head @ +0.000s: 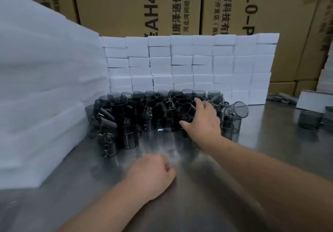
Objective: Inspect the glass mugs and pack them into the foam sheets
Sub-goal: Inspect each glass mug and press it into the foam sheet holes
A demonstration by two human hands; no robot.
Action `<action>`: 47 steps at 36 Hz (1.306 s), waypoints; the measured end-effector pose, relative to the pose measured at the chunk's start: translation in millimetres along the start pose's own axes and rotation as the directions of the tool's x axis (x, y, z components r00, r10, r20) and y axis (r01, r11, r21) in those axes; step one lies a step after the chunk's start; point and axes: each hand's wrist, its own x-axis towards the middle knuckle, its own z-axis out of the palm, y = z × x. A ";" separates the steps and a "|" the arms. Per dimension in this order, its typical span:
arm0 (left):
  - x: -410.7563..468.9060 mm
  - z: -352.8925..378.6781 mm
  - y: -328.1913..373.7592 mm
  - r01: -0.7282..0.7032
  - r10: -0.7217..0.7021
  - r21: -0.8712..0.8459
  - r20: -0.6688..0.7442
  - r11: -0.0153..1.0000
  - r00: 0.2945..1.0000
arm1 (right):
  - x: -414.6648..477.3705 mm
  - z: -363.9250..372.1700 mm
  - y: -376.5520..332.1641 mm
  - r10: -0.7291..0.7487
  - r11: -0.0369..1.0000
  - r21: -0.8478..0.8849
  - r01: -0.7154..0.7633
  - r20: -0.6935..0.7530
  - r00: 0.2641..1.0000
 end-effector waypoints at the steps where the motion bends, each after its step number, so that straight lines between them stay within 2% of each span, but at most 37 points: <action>1: 0.9 0.6 -0.5 -0.012 0.012 0.003 -0.001 1.000 1.000 | 5.9 2.1 -0.9 0.010 1.000 -0.028 -0.010 0.010 1.000; 6: 1.9 1.8 -2.0 -0.044 0.043 -0.004 -0.055 0.999 0.998 | 22.5 17.8 -2.1 0.017 0.990 -0.141 -0.011 0.047 0.999; 11: 1.3 2.1 -3.4 -0.030 0.030 0.001 -0.064 1.000 0.998 | 24.2 25.7 0.5 -0.021 0.979 -0.201 0.019 -0.010 1.000; 17: 1.1 1.6 -2.8 -0.037 0.036 -0.021 -0.068 0.999 0.997 | 31.1 13.7 -3.3 -0.063 0.990 -0.132 0.054 -0.069 0.996; 20: 1.1 1.4 -3.6 -0.036 0.033 -0.040 -0.075 0.999 0.997 | 29.5 -6.2 -8.3 -0.060 0.996 0.053 0.066 -0.104 0.993; 22: 1.3 1.7 -4.1 -0.037 0.030 -0.084 -0.086 0.996 0.996 | 20.5 -21.4 -10.6 -0.024 0.969 0.244 0.039 -0.065 0.998; 25: 0.6 1.5 -4.4 -0.058 0.033 -0.178 -0.140 0.982 0.990 | -6.3 -43.8 -8.6 -0.035 0.876 0.482 0.033 -0.005 0.999; 28: -0.9 -0.3 -3.9 -0.127 0.059 -0.274 -0.242 0.953 0.969 | -39.9 -61.2 -0.7 -0.048 0.722 0.690 -0.051 0.123 0.991; 30: -3.0 -2.9 -2.1 -0.160 0.054 -0.357 -0.289 0.921 0.956 | -60.8 -68.8 6.2 -0.083 0.616 0.782 -0.094 0.183 0.980; 33: -10.1 -5.7 5.9 -0.240 0.101 -0.485 -0.294 0.841 0.950 | -85.0 -75.0 15.4 -0.159 0.509 0.848 -0.147 0.260 0.952; 35: -17.0 -5.5 16.1 -0.285 0.140 -0.606 -0.276 0.742 0.951 | -96.7 -75.7 19.0 -0.196 0.444 0.872 -0.207 0.320 0.927; 39: -25.6 -0.9 32.3 -0.237 0.196 -0.806 -0.153 0.542 0.969 | -111.7 -73.1 22.1 -0.243 0.289 0.900 -0.325 0.398 0.885; 44: -25.6 0.9 30.3 -0.203 0.265 -0.909 -0.108 0.364 0.958 | -121.4 -67.4 19.3 -0.173 0.258 0.866 -0.428 0.477 0.862; 47: -23.0 0.1 29.1 -0.184 0.255 -0.906 -0.088 0.381 0.963 | -123.1 -67.1 17.7 -0.148 0.238 0.877 -0.417 0.457 0.877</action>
